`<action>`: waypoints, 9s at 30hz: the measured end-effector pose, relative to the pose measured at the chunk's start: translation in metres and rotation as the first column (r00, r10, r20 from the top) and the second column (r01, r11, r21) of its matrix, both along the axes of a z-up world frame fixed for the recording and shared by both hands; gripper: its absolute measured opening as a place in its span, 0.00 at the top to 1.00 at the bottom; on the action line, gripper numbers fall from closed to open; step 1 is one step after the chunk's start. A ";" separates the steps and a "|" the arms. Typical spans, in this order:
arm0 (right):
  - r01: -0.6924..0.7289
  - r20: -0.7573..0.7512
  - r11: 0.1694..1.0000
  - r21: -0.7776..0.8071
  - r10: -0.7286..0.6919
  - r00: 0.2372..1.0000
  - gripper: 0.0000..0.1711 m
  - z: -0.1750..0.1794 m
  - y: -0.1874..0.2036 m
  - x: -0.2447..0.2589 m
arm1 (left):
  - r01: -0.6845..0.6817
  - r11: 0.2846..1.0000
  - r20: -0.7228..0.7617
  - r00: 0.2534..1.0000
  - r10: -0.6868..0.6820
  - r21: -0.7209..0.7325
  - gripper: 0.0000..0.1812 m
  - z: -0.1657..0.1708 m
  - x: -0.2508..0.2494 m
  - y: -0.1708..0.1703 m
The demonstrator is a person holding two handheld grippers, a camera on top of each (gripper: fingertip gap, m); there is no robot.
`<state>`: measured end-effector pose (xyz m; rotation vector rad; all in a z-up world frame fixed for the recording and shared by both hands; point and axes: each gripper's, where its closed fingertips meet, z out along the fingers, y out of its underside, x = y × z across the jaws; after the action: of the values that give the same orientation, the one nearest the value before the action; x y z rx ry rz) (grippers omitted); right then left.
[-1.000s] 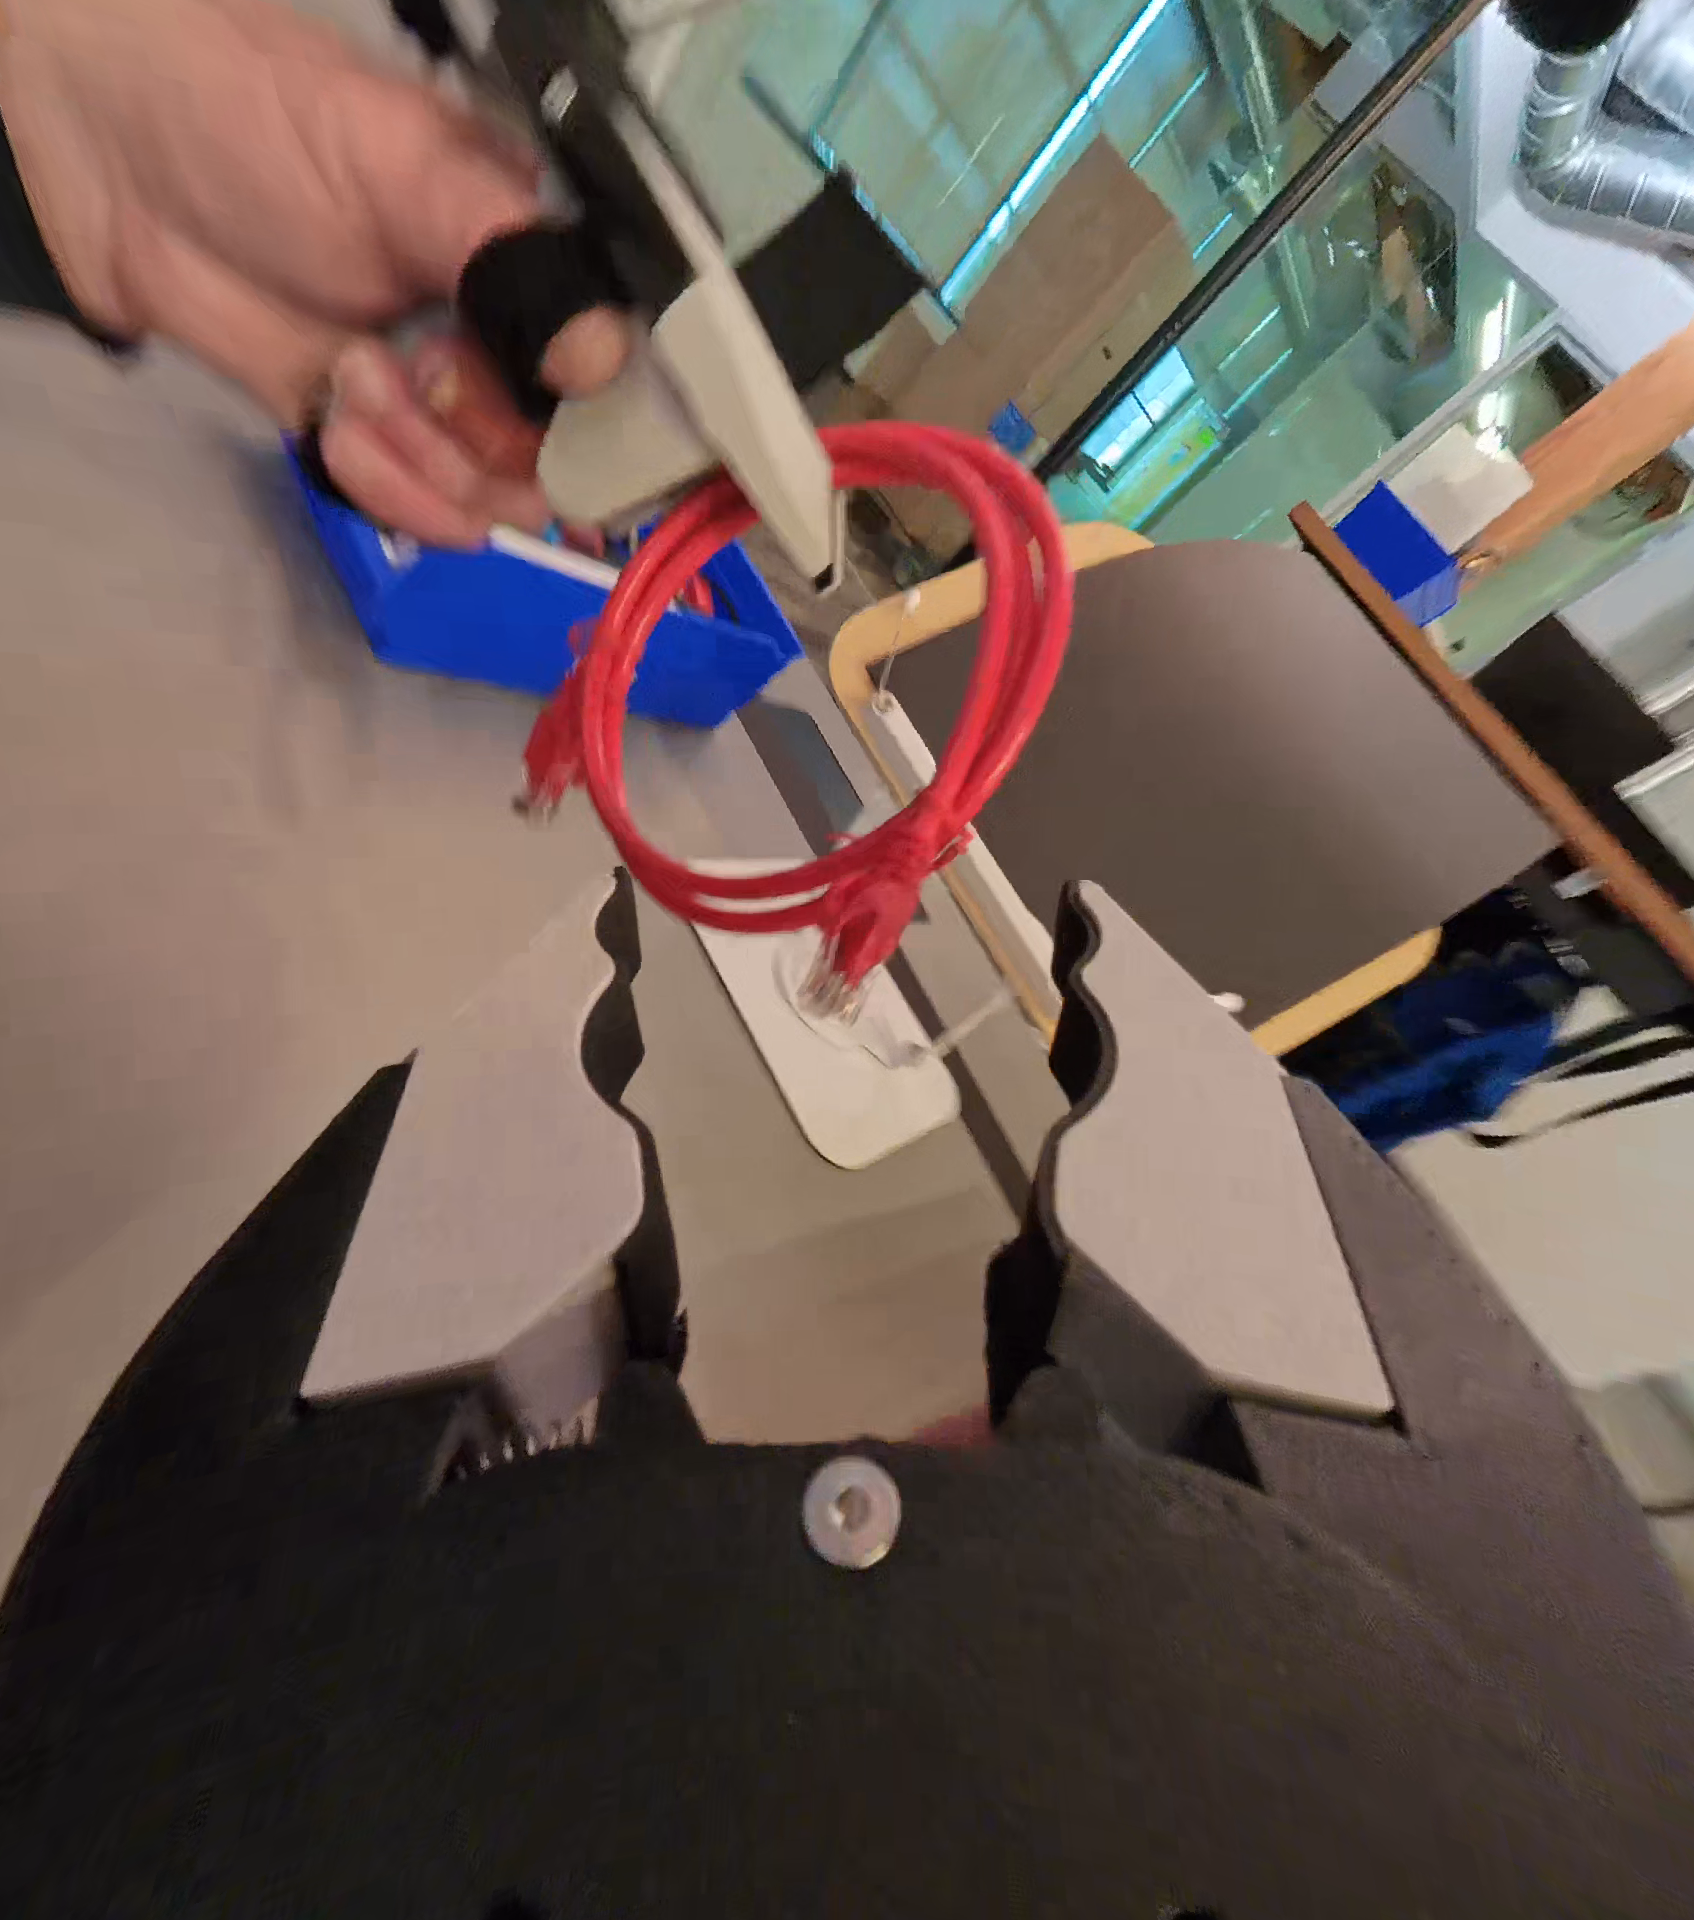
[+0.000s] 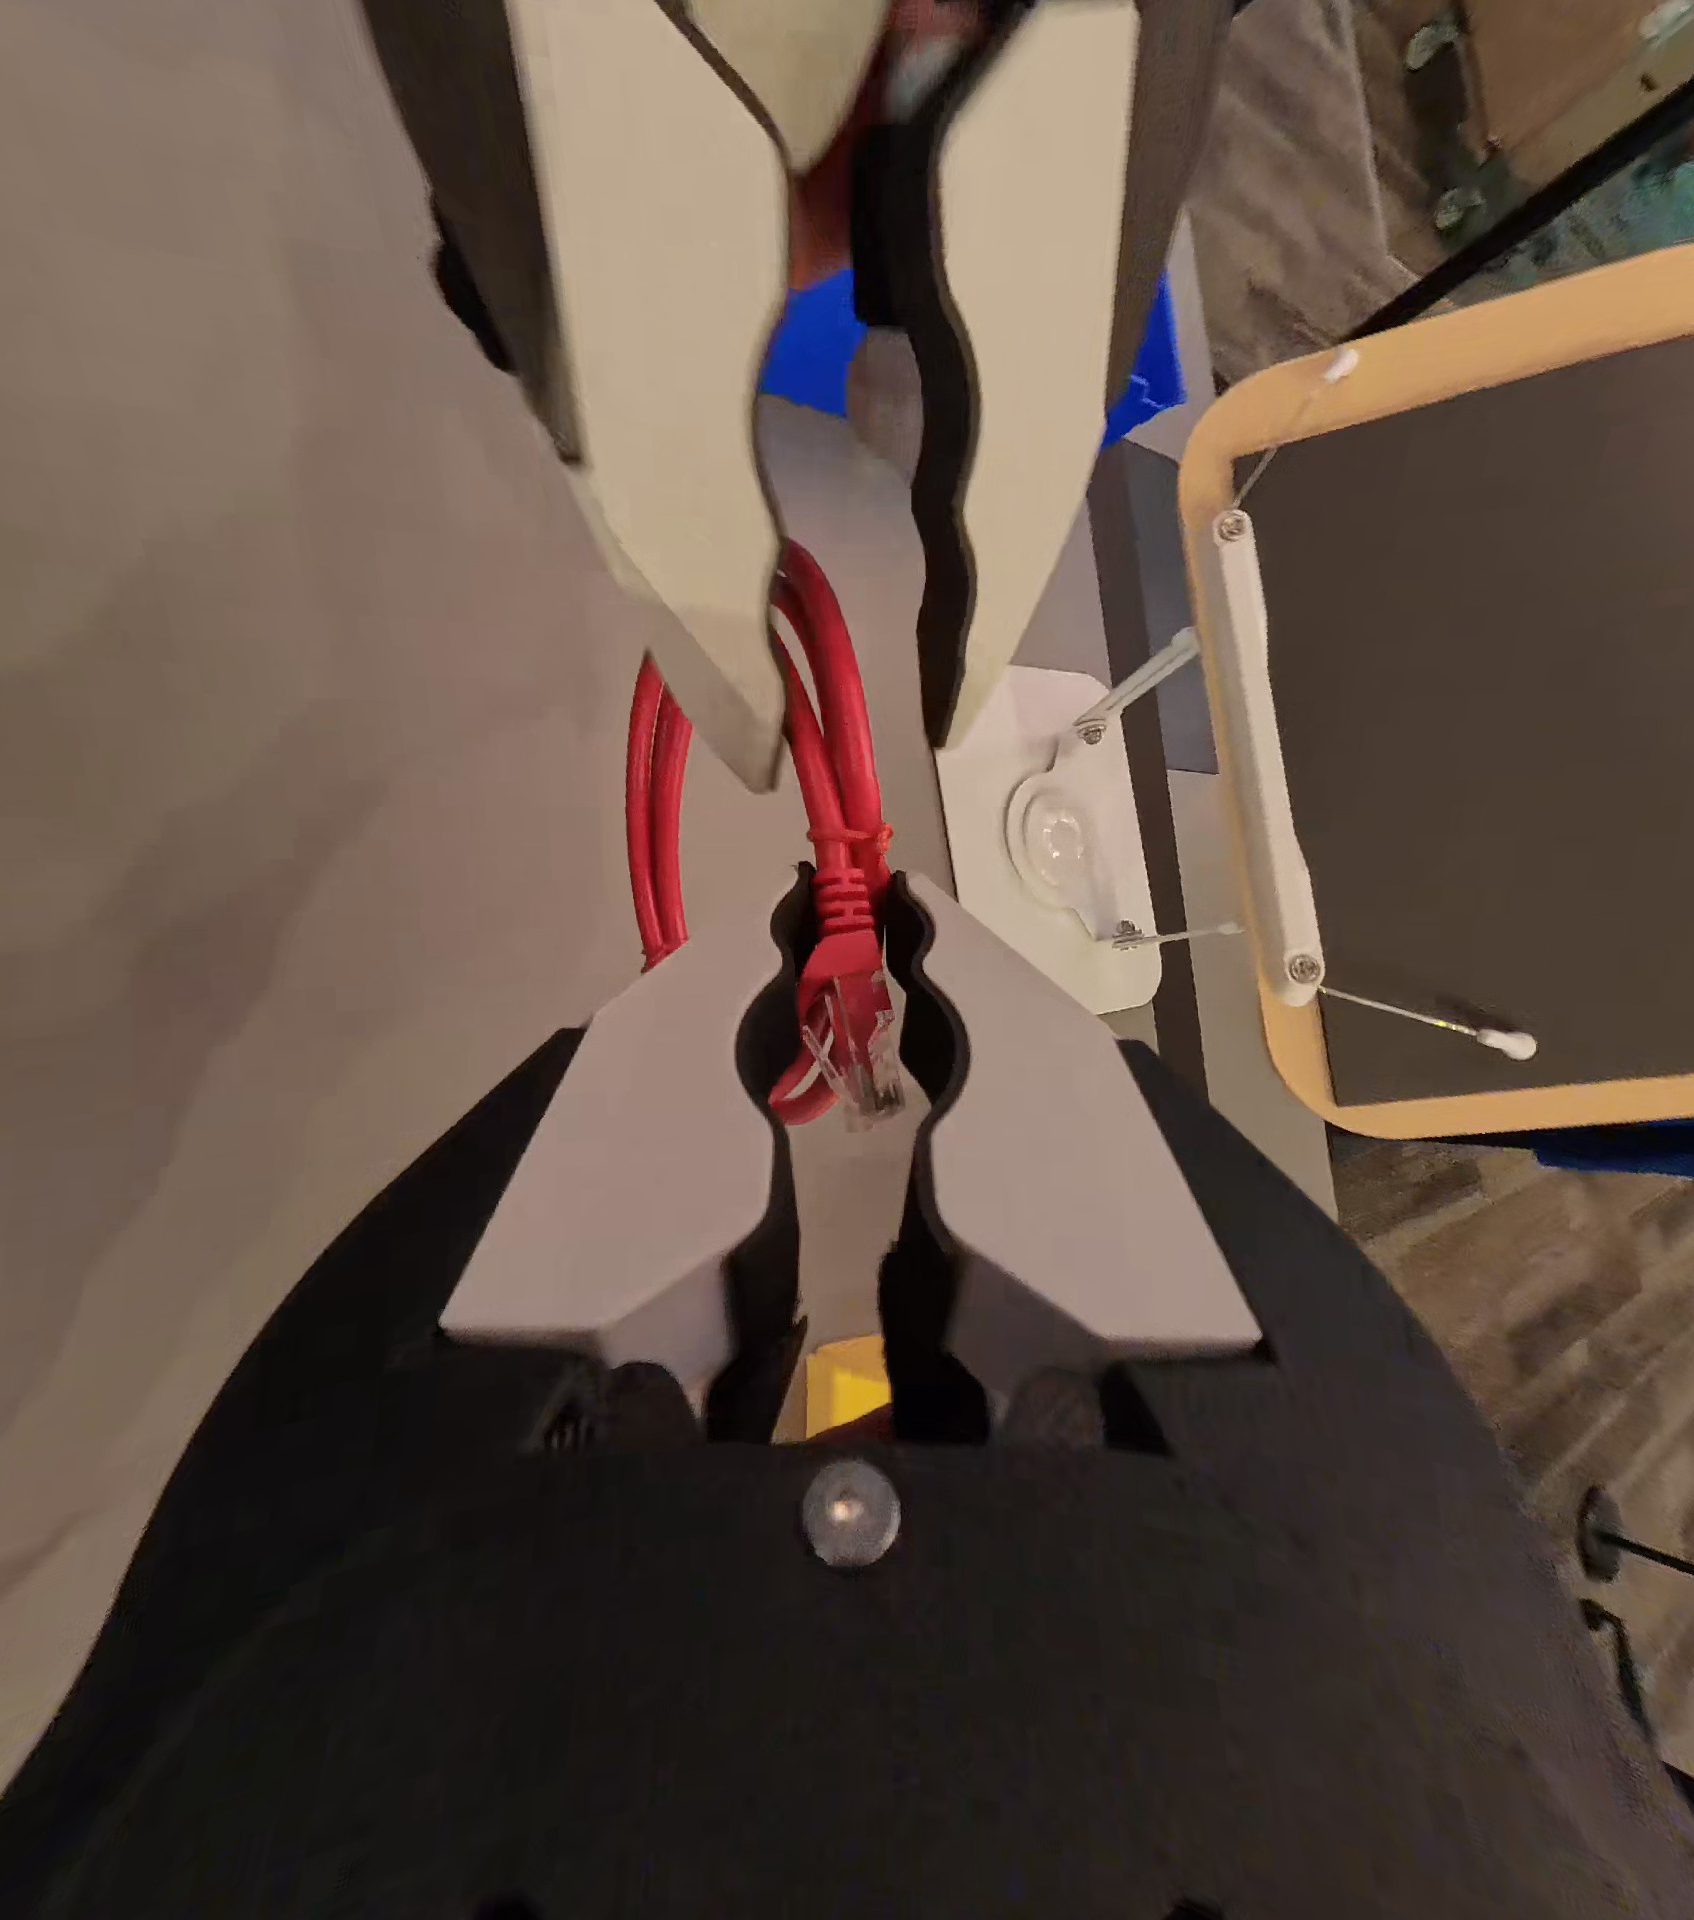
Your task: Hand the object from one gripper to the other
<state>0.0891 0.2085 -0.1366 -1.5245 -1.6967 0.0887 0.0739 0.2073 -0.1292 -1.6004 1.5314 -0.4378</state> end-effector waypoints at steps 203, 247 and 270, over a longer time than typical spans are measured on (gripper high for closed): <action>-0.260 0.028 0.955 0.144 0.258 0.966 0.96 -0.014 -0.035 0.015 | 0.140 0.948 -0.182 0.979 -0.089 0.287 0.87 -0.009 -0.003 -0.009; 0.040 -0.001 0.354 0.935 -0.108 0.994 0.71 0.032 0.032 0.049 | 0.482 0.637 0.638 0.769 0.020 -0.601 0.97 0.037 -0.016 -0.030; -0.018 0.019 0.786 0.618 0.007 1.000 0.95 -0.006 0.024 0.046 | 0.219 0.883 0.646 0.754 0.117 -0.416 0.75 0.027 -0.033 0.007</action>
<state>0.1347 0.2329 -0.1427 -1.0102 -1.5327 -0.4427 0.0408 0.2147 -0.1026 -1.4993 0.9465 -1.3447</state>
